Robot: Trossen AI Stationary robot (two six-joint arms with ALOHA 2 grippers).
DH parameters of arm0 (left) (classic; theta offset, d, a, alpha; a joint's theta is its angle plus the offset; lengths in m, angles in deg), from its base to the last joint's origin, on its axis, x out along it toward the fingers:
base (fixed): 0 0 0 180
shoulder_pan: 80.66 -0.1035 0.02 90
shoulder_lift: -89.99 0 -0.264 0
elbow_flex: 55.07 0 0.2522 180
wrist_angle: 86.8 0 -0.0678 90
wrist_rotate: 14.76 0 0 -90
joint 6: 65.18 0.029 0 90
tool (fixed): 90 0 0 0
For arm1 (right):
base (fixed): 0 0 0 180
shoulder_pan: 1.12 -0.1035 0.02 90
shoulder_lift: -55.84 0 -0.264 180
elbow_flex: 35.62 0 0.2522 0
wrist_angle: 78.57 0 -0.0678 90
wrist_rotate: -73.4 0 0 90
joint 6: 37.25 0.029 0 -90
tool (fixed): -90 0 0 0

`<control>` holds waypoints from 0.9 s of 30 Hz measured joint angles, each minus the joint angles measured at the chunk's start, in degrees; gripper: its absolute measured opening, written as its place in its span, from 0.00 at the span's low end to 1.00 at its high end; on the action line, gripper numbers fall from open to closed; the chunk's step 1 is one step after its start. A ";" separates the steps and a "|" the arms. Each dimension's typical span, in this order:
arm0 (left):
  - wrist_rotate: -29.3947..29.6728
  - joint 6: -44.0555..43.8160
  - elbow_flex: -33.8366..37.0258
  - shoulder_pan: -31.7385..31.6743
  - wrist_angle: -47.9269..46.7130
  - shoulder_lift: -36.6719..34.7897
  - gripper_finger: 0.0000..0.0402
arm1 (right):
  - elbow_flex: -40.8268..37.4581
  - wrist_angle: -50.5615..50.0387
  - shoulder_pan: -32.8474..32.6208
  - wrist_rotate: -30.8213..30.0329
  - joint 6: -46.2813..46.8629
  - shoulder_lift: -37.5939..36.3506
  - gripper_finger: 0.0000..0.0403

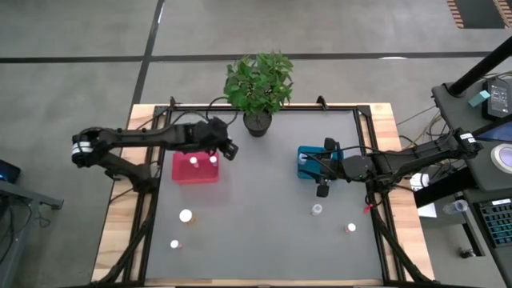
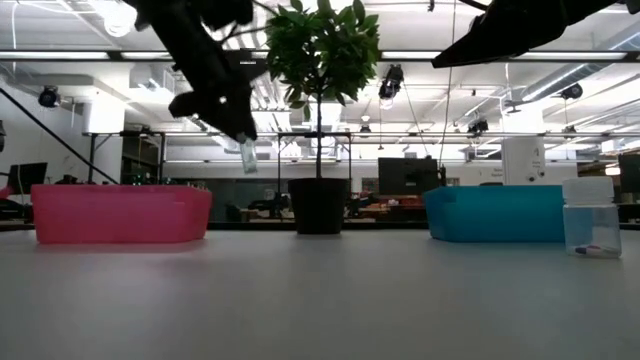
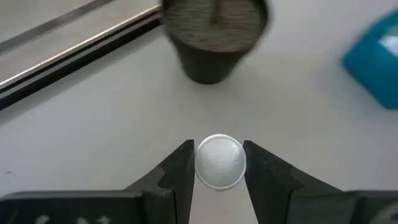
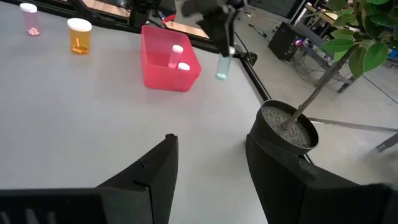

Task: Pick and place medicine bottles into bin by pill shape (circle, oval)
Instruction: Put the blue tablet bottle into the red bin

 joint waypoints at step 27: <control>-14.07 -13.34 -6.07 14.78 -19.09 -15.20 0.26 | 0.00 2.19 0.00 0.00 -4.90 0.00 0.44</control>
